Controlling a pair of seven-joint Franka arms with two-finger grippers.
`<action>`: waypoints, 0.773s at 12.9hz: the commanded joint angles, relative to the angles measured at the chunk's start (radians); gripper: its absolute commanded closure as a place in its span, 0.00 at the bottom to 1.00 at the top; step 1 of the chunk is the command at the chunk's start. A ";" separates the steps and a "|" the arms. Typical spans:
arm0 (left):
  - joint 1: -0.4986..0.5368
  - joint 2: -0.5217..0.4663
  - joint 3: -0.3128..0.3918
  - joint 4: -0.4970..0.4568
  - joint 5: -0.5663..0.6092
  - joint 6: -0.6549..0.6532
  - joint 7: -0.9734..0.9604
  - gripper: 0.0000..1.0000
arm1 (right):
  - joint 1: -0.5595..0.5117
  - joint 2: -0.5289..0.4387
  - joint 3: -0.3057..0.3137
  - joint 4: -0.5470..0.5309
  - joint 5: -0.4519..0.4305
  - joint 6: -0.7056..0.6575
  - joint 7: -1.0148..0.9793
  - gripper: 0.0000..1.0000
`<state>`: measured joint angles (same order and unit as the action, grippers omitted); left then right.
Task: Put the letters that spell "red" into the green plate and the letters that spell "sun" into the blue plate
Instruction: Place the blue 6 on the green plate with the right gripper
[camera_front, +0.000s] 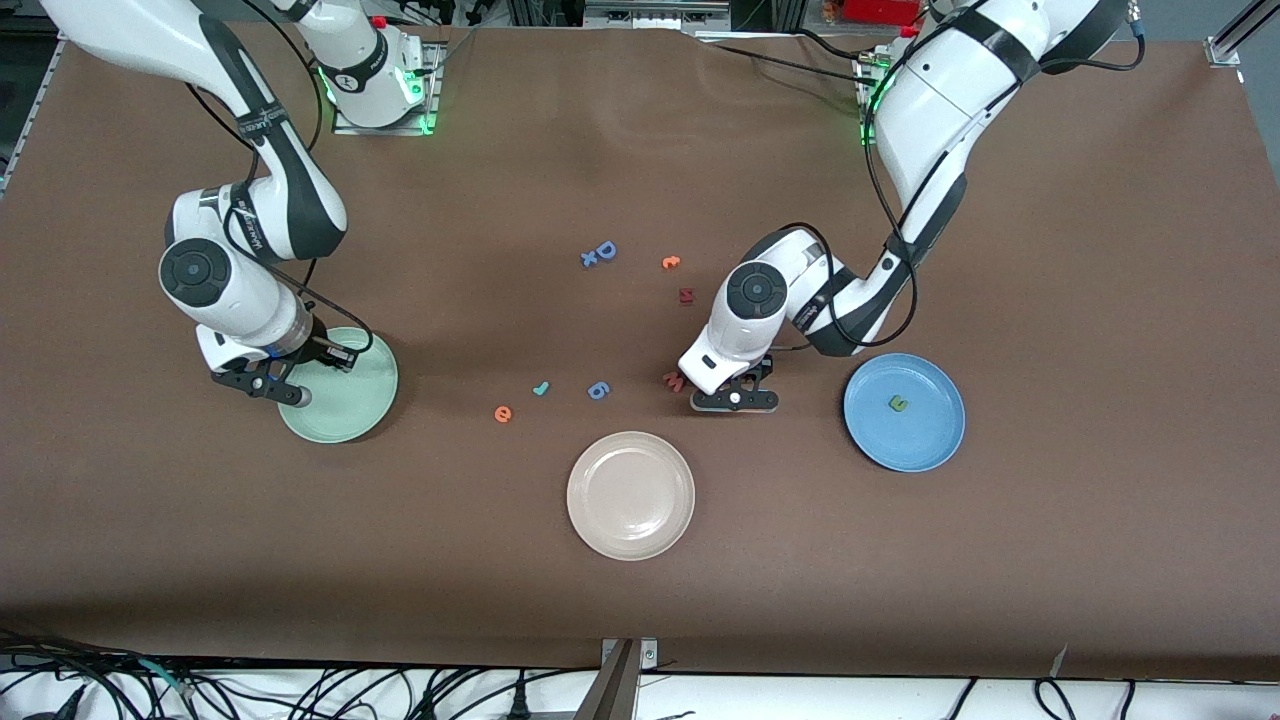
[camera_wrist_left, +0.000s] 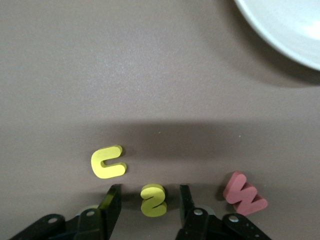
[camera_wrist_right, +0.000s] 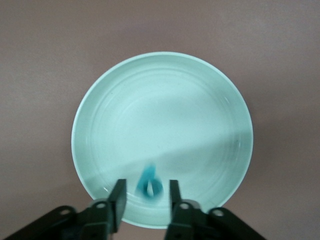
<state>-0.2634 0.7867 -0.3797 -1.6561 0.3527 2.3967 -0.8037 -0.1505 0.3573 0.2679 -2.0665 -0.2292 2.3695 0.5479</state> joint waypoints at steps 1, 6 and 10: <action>-0.007 0.013 0.001 0.027 0.039 -0.004 -0.029 0.62 | -0.003 0.011 0.001 0.029 0.024 -0.016 -0.020 0.10; -0.007 0.017 0.001 0.022 0.039 -0.004 -0.029 0.88 | 0.052 0.026 0.001 0.043 0.146 0.030 0.049 0.05; -0.007 0.017 -0.001 0.022 0.038 -0.005 -0.035 0.64 | 0.123 0.092 -0.012 0.146 0.151 0.028 0.179 0.05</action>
<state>-0.2650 0.7887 -0.3797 -1.6499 0.3528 2.3964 -0.8085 -0.0605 0.3967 0.2695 -1.9932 -0.0925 2.4020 0.6770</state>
